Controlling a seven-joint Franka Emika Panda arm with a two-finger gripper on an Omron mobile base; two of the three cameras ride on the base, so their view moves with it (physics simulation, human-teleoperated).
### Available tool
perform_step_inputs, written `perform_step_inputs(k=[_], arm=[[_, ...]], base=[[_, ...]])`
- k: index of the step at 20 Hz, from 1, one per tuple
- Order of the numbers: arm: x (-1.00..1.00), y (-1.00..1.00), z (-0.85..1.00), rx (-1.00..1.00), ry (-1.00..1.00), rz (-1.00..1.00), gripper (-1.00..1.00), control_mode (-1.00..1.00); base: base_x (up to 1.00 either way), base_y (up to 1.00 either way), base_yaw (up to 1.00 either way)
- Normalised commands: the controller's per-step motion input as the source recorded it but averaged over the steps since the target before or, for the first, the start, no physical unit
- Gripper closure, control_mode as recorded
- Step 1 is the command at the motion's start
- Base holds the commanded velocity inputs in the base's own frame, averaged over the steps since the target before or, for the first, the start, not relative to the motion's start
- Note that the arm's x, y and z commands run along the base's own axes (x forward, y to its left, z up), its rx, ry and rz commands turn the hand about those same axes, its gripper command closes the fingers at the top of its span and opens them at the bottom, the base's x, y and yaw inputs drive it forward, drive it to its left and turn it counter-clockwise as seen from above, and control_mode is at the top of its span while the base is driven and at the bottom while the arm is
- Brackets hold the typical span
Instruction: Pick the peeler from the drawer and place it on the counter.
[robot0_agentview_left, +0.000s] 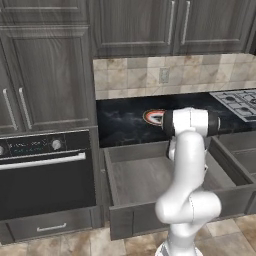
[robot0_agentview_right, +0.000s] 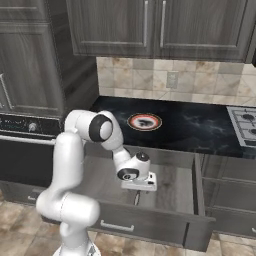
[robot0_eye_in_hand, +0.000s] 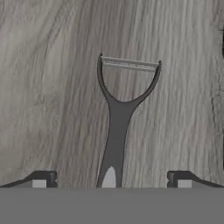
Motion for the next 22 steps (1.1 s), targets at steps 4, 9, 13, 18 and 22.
perform_step_inputs(k=[4, 9, 13, 18, 22], arm=[[0.59, -0.25, -0.30, 0.00, 0.00, 0.00, -1.00, -1.00], [0.37, -0.06, -0.40, 0.00, 0.01, 0.00, -1.00, -1.00], [0.01, 0.00, -0.52, 0.00, 0.00, 0.00, -1.00, -1.00], [-0.29, 0.00, -0.53, 0.00, 0.00, 0.00, 1.00, -1.00], [-0.86, -0.01, -0.64, 0.00, 0.01, 0.00, 1.00, -1.00]], base=[[0.00, 0.00, 0.00], [0.00, 0.00, 0.00], [0.00, 0.00, 0.00], [0.00, 0.00, 0.00], [0.00, 0.00, 0.00]])
